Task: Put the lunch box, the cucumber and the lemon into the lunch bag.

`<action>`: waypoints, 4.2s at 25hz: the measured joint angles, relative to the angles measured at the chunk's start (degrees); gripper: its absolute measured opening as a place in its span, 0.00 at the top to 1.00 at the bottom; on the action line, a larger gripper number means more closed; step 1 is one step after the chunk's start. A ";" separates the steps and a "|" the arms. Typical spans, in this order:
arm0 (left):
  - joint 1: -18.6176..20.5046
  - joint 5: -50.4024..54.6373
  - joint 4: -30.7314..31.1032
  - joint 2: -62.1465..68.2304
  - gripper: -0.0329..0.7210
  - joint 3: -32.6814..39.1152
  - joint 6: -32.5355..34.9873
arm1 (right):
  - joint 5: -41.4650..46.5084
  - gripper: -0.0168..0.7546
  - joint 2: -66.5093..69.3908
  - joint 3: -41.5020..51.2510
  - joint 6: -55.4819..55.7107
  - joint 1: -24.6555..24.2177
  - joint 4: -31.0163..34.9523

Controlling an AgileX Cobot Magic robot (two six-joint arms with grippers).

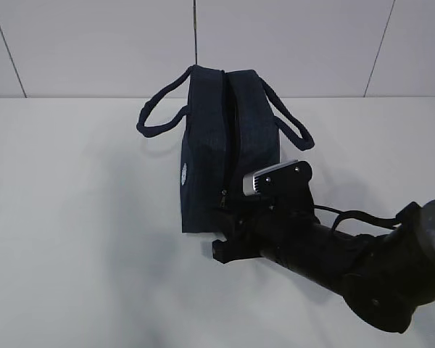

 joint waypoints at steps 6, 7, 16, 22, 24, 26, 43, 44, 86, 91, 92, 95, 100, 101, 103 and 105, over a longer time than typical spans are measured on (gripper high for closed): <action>0.00 0.00 0.00 0.00 0.72 0.00 0.00 | 1.52 0.64 0.00 0.00 0.00 0.00 -0.41; 0.00 0.00 0.00 0.00 0.72 0.00 0.00 | 1.64 0.64 0.00 0.00 0.13 0.00 -1.15; 0.00 0.00 0.21 0.00 0.72 0.00 0.00 | 2.39 0.64 0.00 0.00 2.23 0.00 -4.43; 0.00 0.00 1.49 0.00 0.72 0.00 0.00 | 4.23 0.64 0.00 0.00 2.23 0.00 -1.12; 0.00 0.00 1.57 0.00 0.72 0.00 0.00 | 4.45 0.64 0.00 0.00 2.34 0.00 -0.87; 0.00 0.00 1.57 0.00 0.72 0.00 0.00 | 4.45 0.64 0.00 0.00 2.34 0.00 -0.64; 0.00 0.00 2.15 0.00 0.72 0.00 0.00 | 4.82 0.64 0.00 -0.66 2.14 0.00 2.27; 0.00 0.00 2.15 0.00 0.72 0.00 0.00 | 4.82 0.64 0.00 -0.75 2.14 0.00 2.31; 0.00 0.00 2.40 0.00 0.72 0.00 0.00 | 19.41 0.64 -4.07 -1.77 1.99 0.00 -0.97; 0.00 0.00 2.40 0.00 0.72 0.00 0.00 | 19.41 0.64 -4.07 -1.77 -1.82 0.00 0.22; 0.00 0.00 2.40 0.00 0.72 0.00 0.00 | 19.41 0.64 -4.07 -1.77 -2.64 0.00 1.00; 0.00 0.00 2.40 0.00 0.72 0.00 0.00 | 19.14 0.64 -4.07 -1.77 -5.15 0.00 2.24; 0.00 0.00 2.40 0.00 0.72 0.00 0.00 | 14.88 0.64 -4.20 -1.77 -8.19 0.00 2.47; 0.00 0.00 2.40 0.00 0.72 0.00 0.00 | 14.64 0.64 -4.20 -1.77 -8.30 0.00 2.47; 0.00 0.00 2.40 0.00 0.72 0.00 0.00 | 14.64 0.60 -4.20 -1.77 -8.43 0.00 2.47; 0.00 0.00 2.40 0.00 0.72 0.00 0.00 | 14.53 0.53 -4.20 -1.77 -8.45 0.00 2.47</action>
